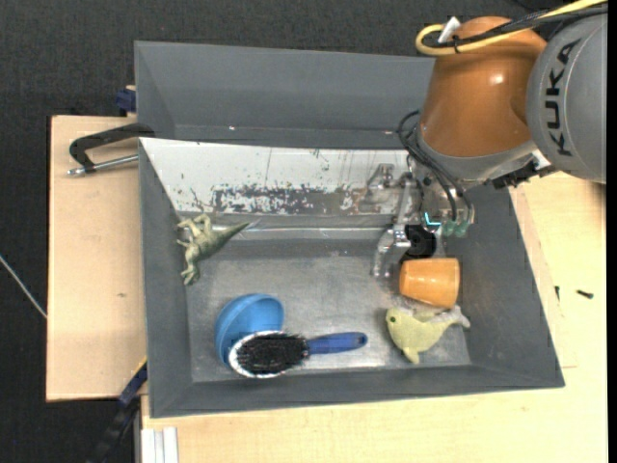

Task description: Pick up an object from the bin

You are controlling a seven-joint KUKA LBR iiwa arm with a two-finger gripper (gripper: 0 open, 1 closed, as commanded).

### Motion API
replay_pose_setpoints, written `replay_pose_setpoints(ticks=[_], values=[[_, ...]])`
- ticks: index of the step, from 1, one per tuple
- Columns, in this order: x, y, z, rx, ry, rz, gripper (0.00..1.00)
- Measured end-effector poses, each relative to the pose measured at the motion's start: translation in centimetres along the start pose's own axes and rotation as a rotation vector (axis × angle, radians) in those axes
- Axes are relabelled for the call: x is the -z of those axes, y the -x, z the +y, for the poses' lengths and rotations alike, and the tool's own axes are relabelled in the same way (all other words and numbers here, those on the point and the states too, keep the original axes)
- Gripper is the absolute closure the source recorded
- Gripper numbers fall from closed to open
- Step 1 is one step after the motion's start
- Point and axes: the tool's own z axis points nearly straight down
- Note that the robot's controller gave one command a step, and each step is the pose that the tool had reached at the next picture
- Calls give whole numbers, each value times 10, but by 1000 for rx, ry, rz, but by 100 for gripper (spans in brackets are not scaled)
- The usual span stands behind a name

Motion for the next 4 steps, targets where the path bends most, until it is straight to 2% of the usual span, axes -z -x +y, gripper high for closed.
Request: replay_pose_setpoints(ticks=[1,2,3,4], values=[[-63,-33,-109,33,-3,-2,0],[-132,-15,-121,2,-1,-13,0],[-133,-14,-121,0,-1,-17,100],[-21,-4,-112,20,-3,-21,100]])
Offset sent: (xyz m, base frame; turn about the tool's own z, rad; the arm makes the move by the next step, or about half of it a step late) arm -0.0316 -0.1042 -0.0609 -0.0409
